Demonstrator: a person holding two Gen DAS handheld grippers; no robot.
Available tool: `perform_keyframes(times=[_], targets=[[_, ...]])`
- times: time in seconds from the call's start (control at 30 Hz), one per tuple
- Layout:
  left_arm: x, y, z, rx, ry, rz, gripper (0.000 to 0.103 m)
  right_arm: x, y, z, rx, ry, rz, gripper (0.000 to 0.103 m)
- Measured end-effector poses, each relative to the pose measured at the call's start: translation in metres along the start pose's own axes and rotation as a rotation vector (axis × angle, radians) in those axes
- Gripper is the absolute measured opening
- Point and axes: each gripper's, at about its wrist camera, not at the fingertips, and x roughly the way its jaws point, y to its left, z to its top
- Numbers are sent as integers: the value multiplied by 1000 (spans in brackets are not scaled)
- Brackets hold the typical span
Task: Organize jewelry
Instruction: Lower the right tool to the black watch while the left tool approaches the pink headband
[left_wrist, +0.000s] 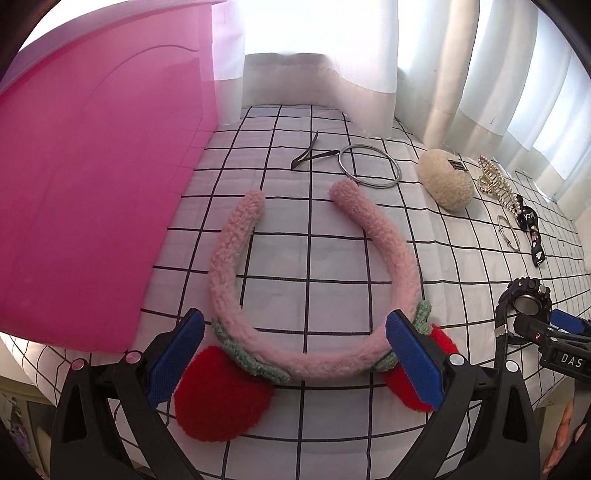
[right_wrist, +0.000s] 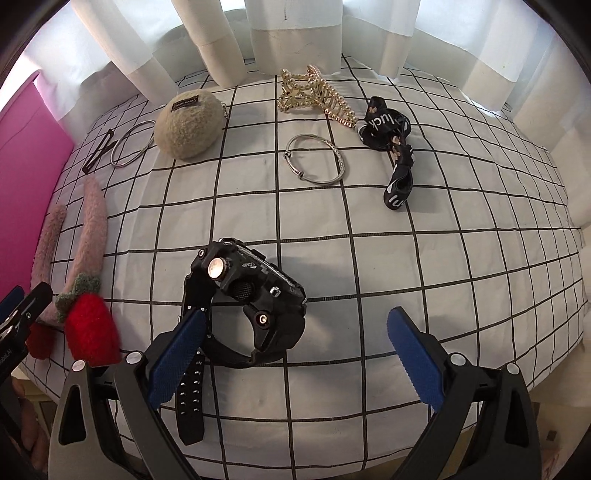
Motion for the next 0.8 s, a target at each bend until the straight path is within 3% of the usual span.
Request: perform_keyframes(times=[0.37, 0.6, 0.8], targets=[[17, -17, 8, 28, 17, -7, 98, 15, -6, 6, 10, 13, -40, 94], [13, 7, 16, -93, 2, 37, 97, 19, -8, 10, 2, 17, -40, 94], [29, 26, 19, -135, 49, 89, 97, 24, -7, 12, -11, 21, -45, 94]])
